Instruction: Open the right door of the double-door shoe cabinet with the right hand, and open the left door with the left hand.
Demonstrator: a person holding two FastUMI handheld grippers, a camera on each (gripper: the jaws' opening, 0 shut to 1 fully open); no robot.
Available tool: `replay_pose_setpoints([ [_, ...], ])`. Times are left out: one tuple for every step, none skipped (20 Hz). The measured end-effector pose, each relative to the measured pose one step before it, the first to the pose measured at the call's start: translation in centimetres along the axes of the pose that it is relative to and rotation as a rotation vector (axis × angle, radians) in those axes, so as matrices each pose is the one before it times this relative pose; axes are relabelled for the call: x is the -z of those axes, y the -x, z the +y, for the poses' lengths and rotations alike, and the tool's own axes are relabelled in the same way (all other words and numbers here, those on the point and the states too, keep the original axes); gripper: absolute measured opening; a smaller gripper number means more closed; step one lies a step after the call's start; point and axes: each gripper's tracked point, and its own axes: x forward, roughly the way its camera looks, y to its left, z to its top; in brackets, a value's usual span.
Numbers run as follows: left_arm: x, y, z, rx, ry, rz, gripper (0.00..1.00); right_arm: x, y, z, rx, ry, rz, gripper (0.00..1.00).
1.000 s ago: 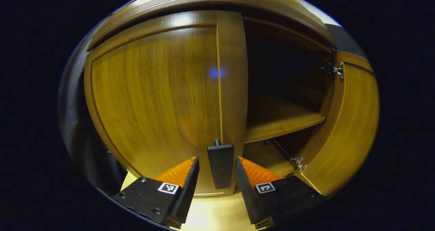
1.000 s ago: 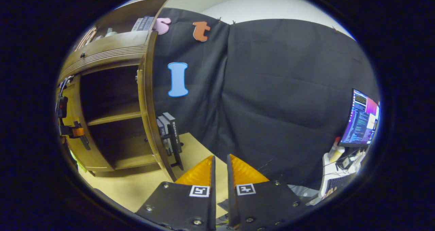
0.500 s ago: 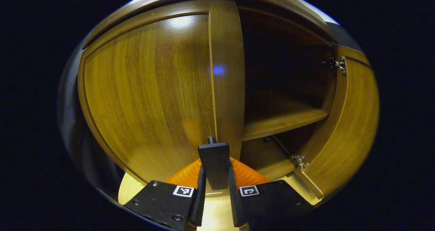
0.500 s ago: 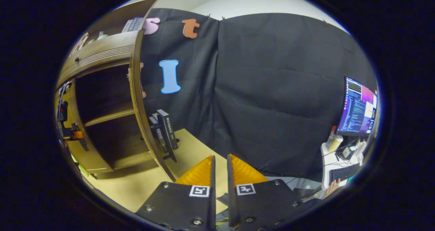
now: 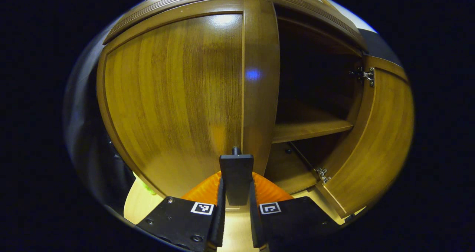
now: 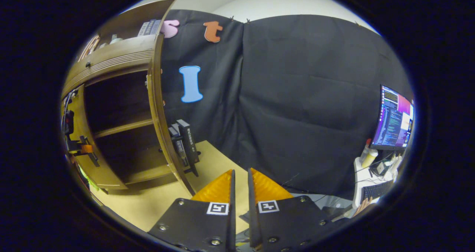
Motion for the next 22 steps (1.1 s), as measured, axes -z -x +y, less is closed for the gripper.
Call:
replay_pose_setpoints([
  [-0.080,0.042,-0.006,-0.00155,0.00602,-0.00211,0.31,-0.160,0.047,0.160,-0.00862,0.00652,-0.00044,0.15],
  [-0.168,0.017,-0.015,-0.00219,0.00461,-0.00269,0.31,-0.093,0.079,0.210,-0.00902,0.00653,-0.00222,0.15],
  [-0.061,-0.063,0.020,-0.00157,0.00190,-0.00253,0.31,-0.175,0.044,0.190,-0.00950,0.00676,-0.00195,0.15],
  [-0.054,-0.080,0.016,-0.00080,0.00079,-0.00176,0.31,-0.083,0.090,0.281,-0.01126,0.00698,-0.00156,0.15],
  [0.071,-0.009,0.021,-0.00087,0.00178,-0.00065,0.33,-0.139,0.031,0.307,-0.01203,0.00785,-0.00164,0.15],
  [0.003,-0.095,0.008,-0.00178,0.00381,0.00062,0.31,-0.055,-0.033,0.303,-0.01290,0.00751,0.00028,0.15],
  [-0.031,0.076,0.001,-0.00273,0.00527,0.00052,0.31,-0.080,-0.011,0.374,-0.01446,0.00574,0.00112,0.15],
  [-0.036,0.066,0.024,-0.00377,0.00642,0.00043,0.31,-0.105,-0.150,0.444,-0.01573,0.00619,0.00070,0.15],
  [0.026,-0.048,0.053,-0.00528,0.00651,0.00003,0.31,-0.177,-0.106,0.326,-0.01079,0.00432,-0.00076,0.15],
  [-0.127,-0.069,0.037,-0.00687,0.00507,-0.00047,0.31,-0.192,-0.067,0.489,-0.01711,0.00172,-0.00272,0.15],
  [0.019,-0.008,0.043,-0.00683,0.00239,0.00005,0.31,-0.263,-0.097,0.476,-0.01573,-0.00167,-0.00222,0.15],
  [-0.063,-0.078,0.036,-0.00626,0.00295,-0.00113,0.31,-0.125,-0.190,0.542,-0.01891,-0.00259,-0.00273,0.15],
  [0.027,-0.046,-0.002,-0.00570,0.00487,-0.00152,0.30,-0.209,-0.175,0.405,-0.01351,-0.00099,-0.00254,0.15],
  [-0.109,0.020,0.044,-0.00578,0.00589,-0.00062,0.30,-0.198,-0.159,0.472,-0.01416,0.00046,-0.00195,0.15],
  [-0.033,-0.093,0.073,-0.00650,0.00129,-0.00046,0.30,-0.128,-0.022,0.431,-0.01518,0.00054,-0.00084,0.15],
  [0.114,-0.025,0.067,-0.00534,0.00352,-0.00080,0.28,-0.127,-0.100,0.568,-0.01650,0.00073,0.00060,0.15],
  [0.029,0.018,0.032,-0.00481,-0.00085,-0.00101,0.29,0.079,-0.065,0.600,-0.01687,0.00200,0.00091,0.15],
  [-0.069,-0.063,0.094,-0.00859,0.00314,-0.00193,0.29,0.152,-0.098,0.530,-0.01297,0.00217,0.00197,0.15],
  [0.033,0.013,0.018,-0.00959,0.00540,-0.00128,0.28,0.025,-0.063,0.491,-0.01513,0.00303,0.00329,0.15],
  [-0.066,-0.070,0.030,-0.00999,0.00424,0.00051,0.27,0.184,-0.041,0.655,-0.01613,0.00489,0.00270,0.15],
  [0.055,0.215,0.190,-0.01060,0.00696,-0.00199,0.26,0.025,-0.076,0.645,-0.01628,0.00653,0.00225,0.15],
  [-0.008,0.112,0.192,-0.00916,0.00544,-0.00058,0.26,-0.005,-0.088,0.604,-0.01721,0.00696,0.00226,0.15],
])
